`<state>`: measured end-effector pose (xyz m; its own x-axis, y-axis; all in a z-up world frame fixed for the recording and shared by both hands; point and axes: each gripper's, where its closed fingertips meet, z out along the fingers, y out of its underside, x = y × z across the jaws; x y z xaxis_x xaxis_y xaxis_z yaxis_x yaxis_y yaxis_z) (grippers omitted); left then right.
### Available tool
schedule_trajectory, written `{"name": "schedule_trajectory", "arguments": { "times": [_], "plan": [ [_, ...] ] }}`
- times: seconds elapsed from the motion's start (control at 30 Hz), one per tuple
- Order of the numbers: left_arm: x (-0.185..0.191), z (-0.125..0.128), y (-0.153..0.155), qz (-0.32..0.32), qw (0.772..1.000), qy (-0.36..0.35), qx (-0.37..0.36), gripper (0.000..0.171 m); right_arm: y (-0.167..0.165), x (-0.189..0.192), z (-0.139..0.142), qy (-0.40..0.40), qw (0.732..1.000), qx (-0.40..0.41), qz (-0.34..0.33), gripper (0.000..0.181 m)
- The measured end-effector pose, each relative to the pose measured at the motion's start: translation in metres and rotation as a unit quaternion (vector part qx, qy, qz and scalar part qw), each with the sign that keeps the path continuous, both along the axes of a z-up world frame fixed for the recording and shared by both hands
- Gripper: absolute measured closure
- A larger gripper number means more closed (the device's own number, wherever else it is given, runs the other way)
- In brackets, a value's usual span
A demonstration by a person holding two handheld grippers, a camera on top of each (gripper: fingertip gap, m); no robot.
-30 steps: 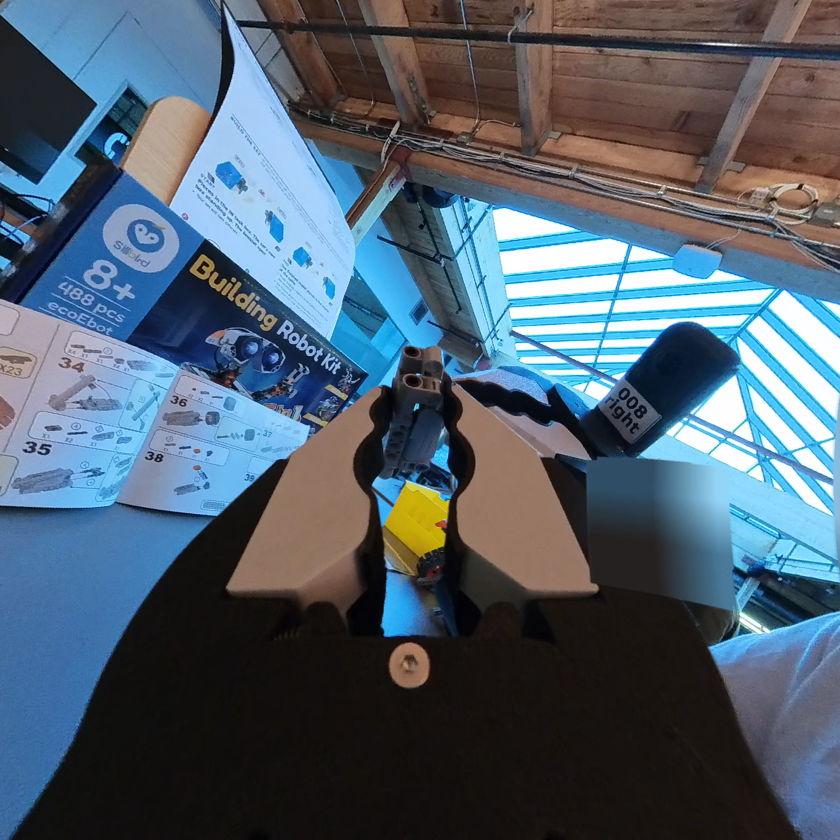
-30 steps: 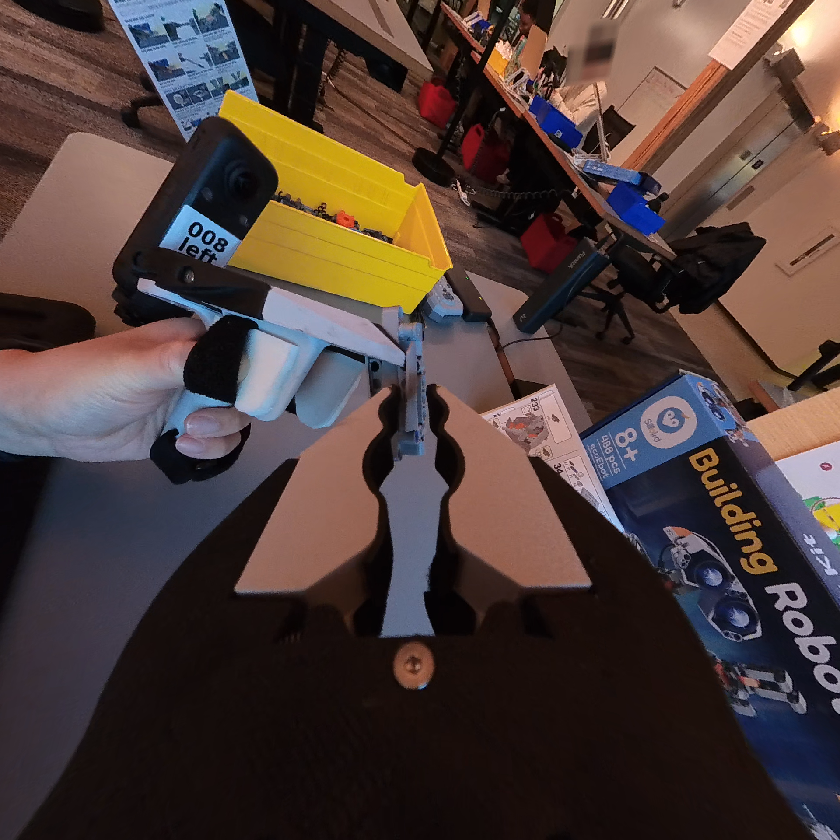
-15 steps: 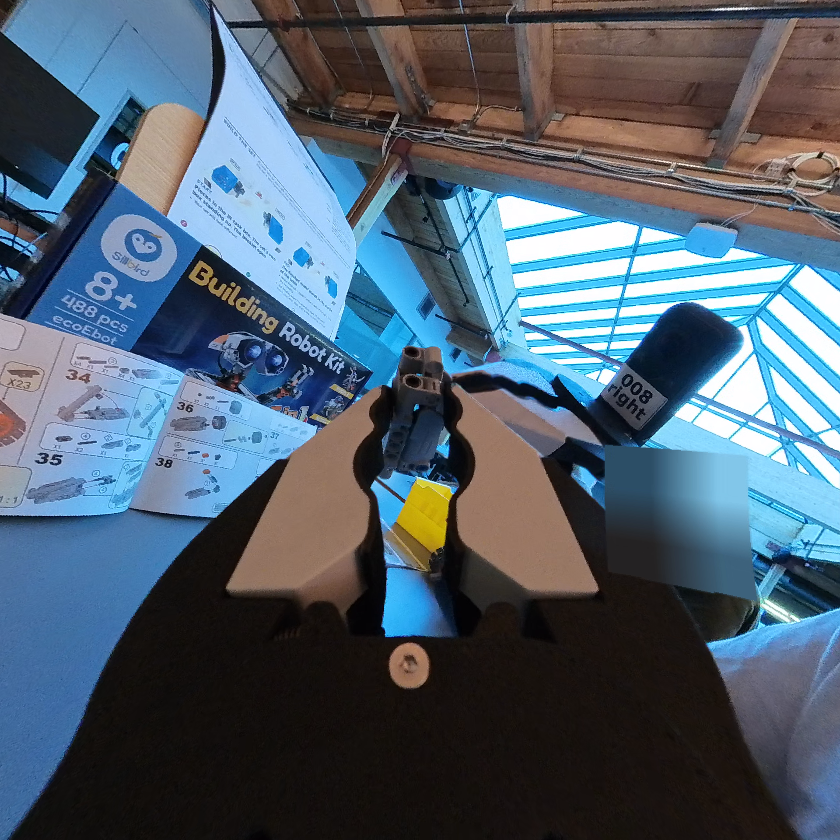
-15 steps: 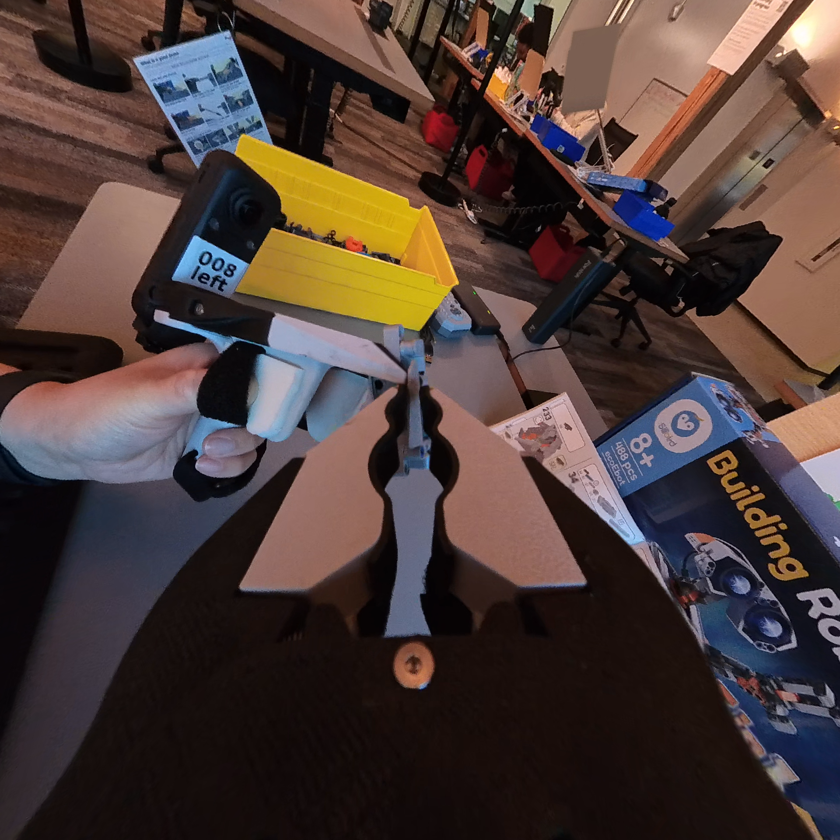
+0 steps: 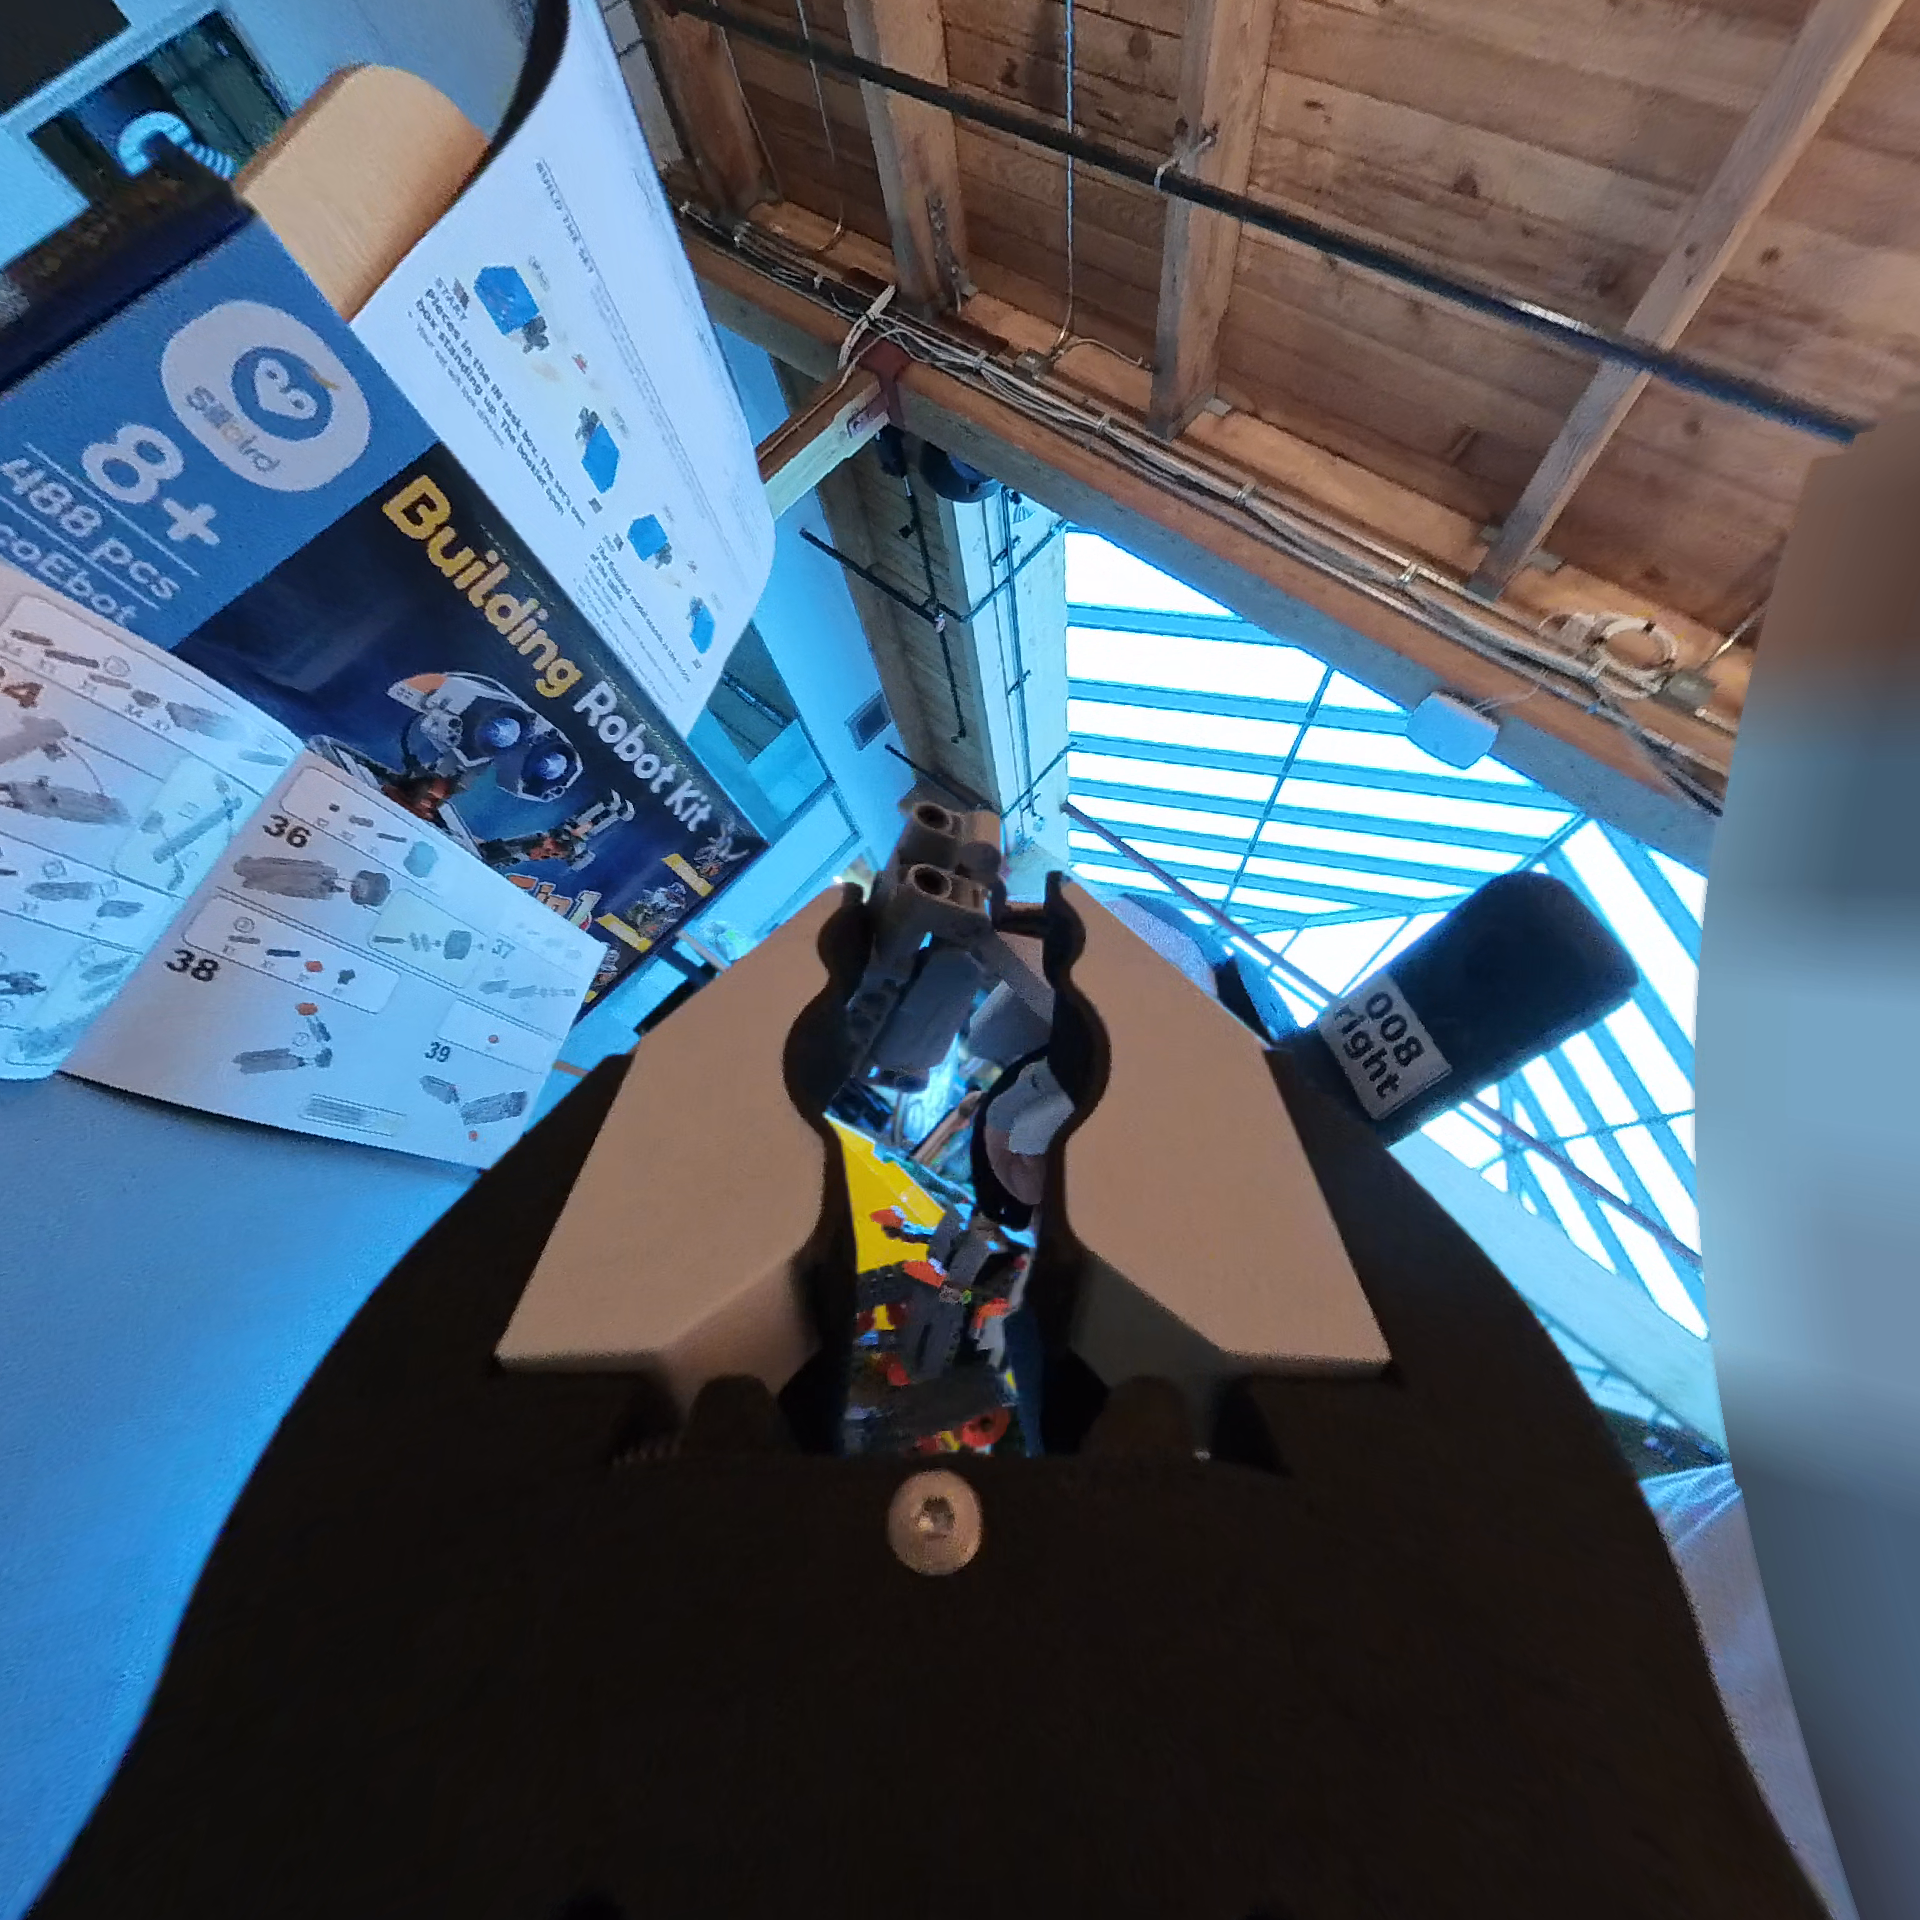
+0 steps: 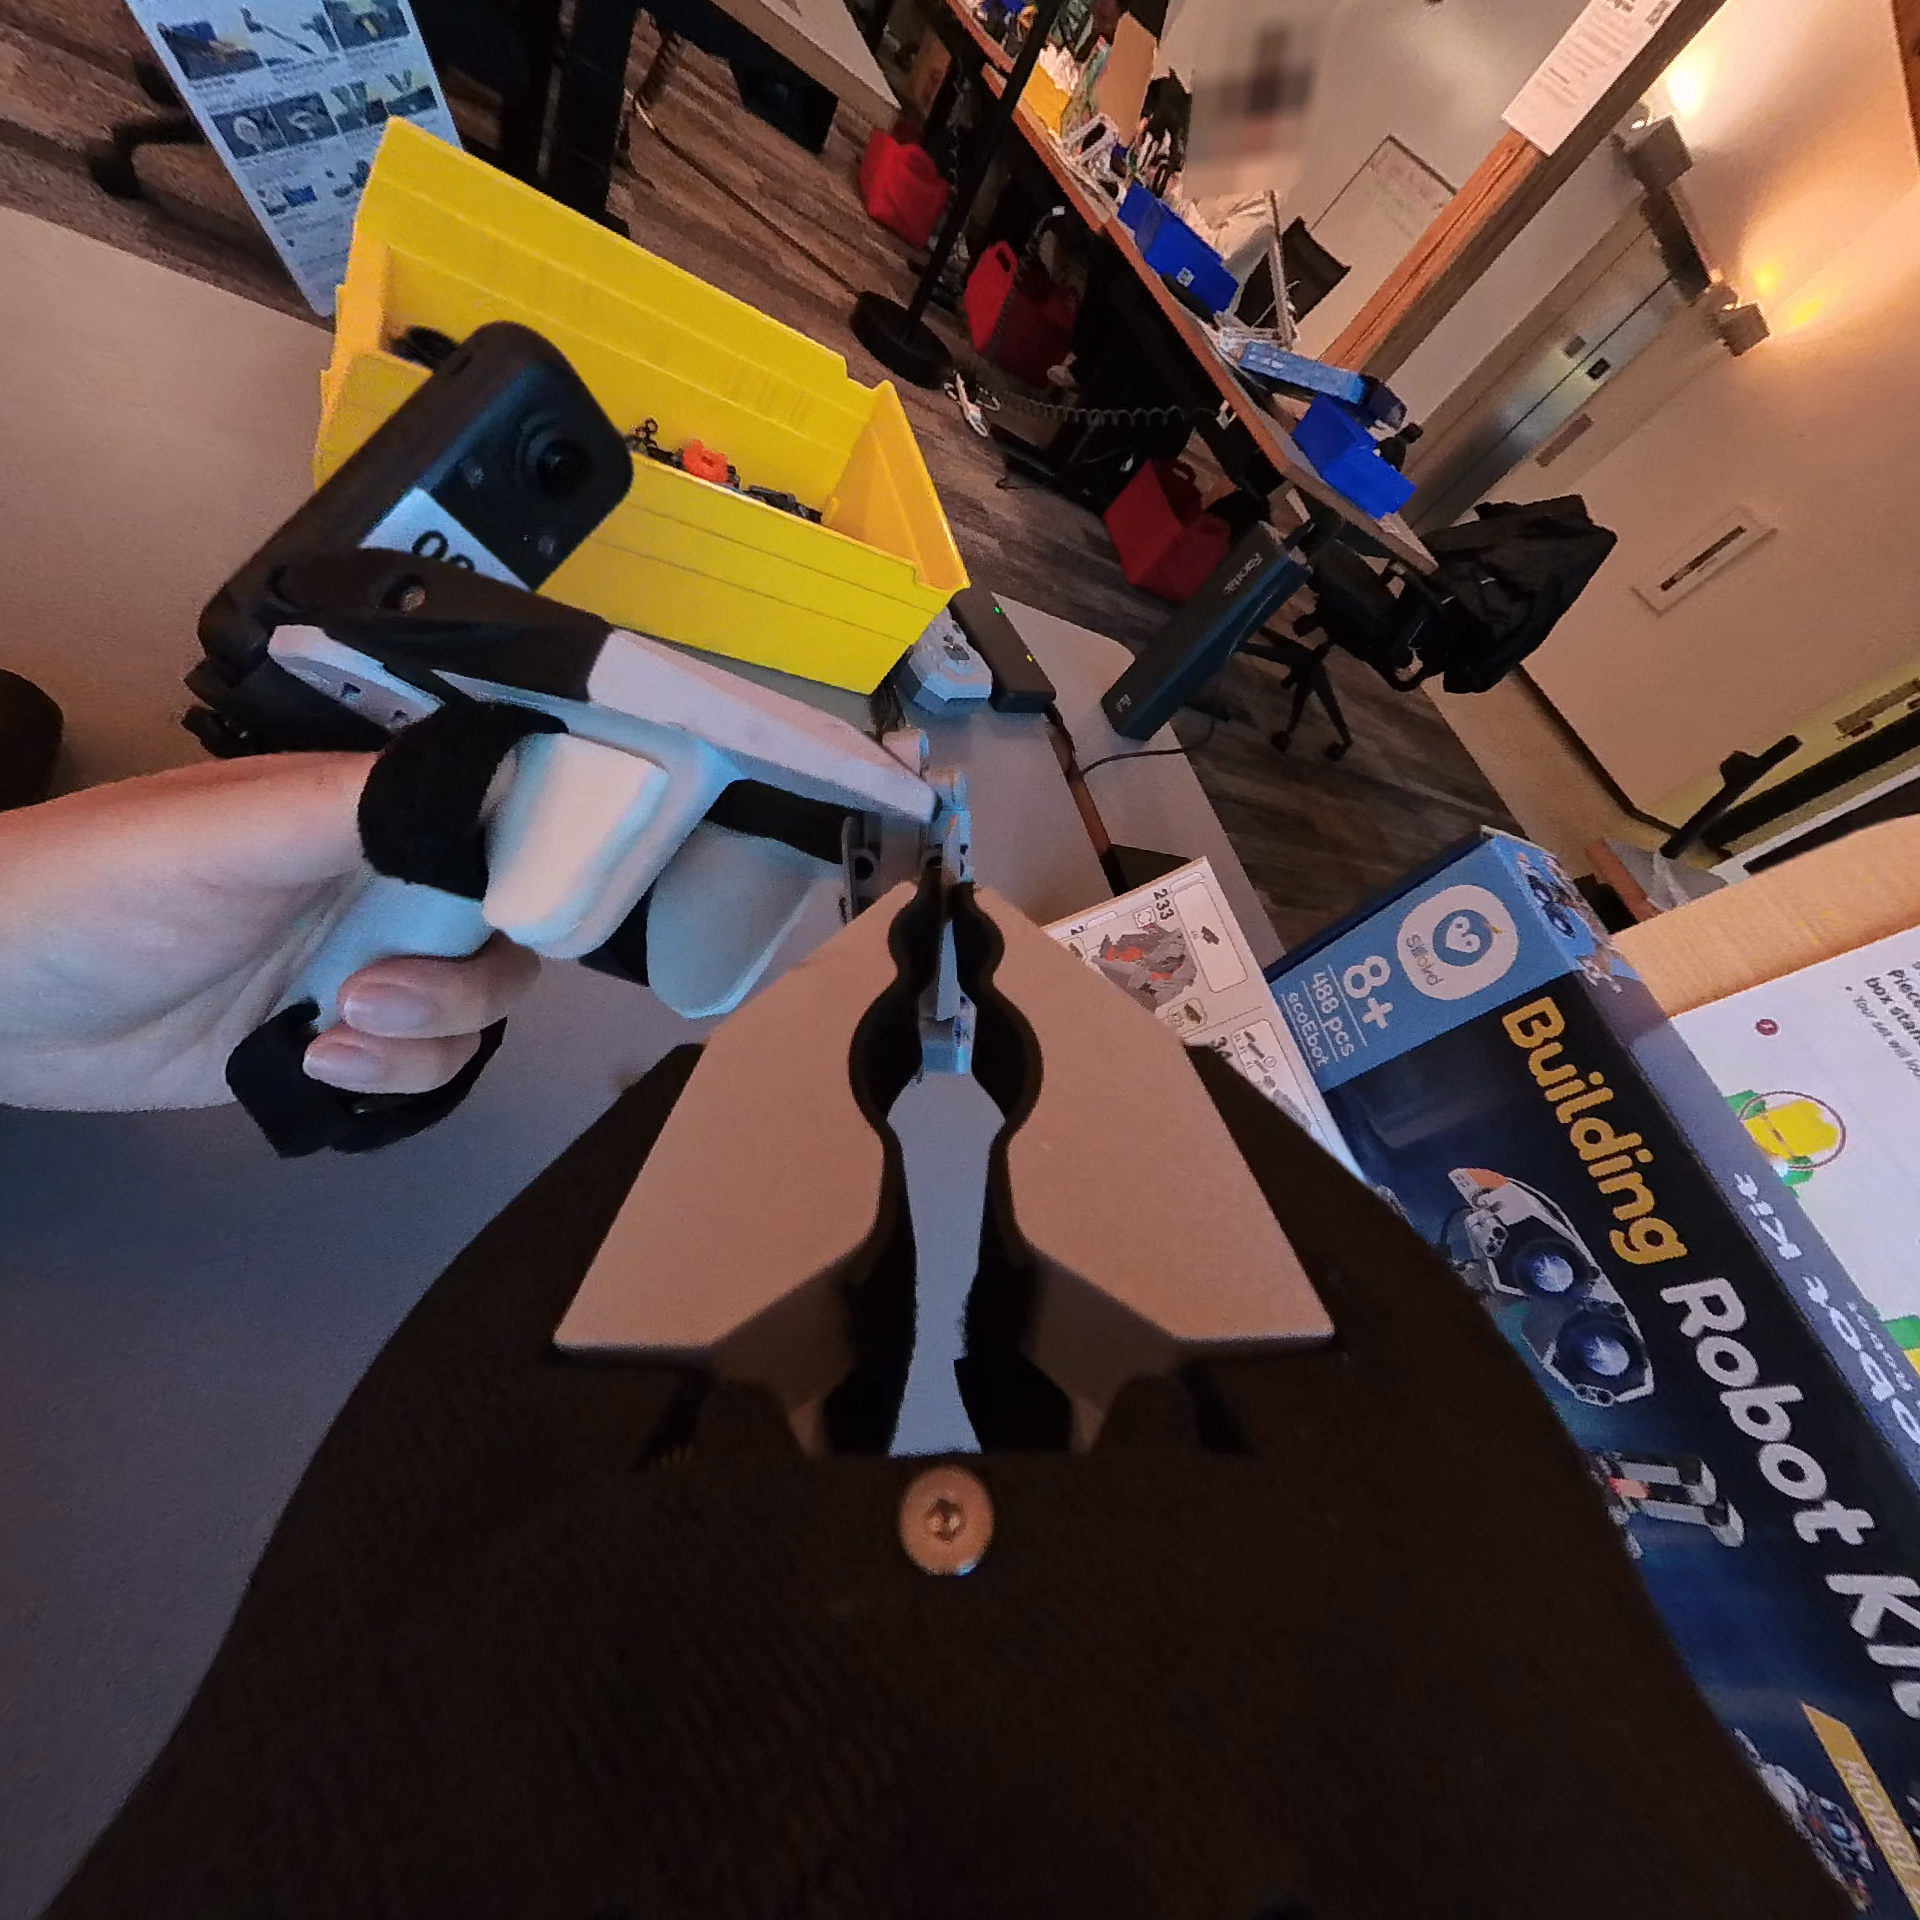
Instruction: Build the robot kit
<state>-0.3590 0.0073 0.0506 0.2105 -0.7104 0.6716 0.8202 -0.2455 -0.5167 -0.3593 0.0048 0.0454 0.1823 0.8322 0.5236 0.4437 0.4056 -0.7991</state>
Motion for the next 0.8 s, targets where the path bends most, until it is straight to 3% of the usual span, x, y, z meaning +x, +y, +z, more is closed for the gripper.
{"name": "schedule_trajectory", "arguments": {
  "times": [0.43,0.63,0.8],
  "plan": [
    [-0.005,-0.015,0.01,-0.03,0.996,-0.058,-0.053,0.148,0.005,-0.003,-0.012,-0.03,0.999,0.041,-0.013,0.179],
    [-0.004,-0.017,0.012,-0.023,0.997,-0.037,-0.069,0.139,0.01,-0.001,-0.018,-0.049,0.997,0.053,-0.02,0.179],
    [-0.007,-0.019,0.013,-0.02,0.996,-0.046,-0.077,0.144,0.009,-0.003,-0.019,-0.049,0.997,0.054,-0.015,0.179]
  ]
}}
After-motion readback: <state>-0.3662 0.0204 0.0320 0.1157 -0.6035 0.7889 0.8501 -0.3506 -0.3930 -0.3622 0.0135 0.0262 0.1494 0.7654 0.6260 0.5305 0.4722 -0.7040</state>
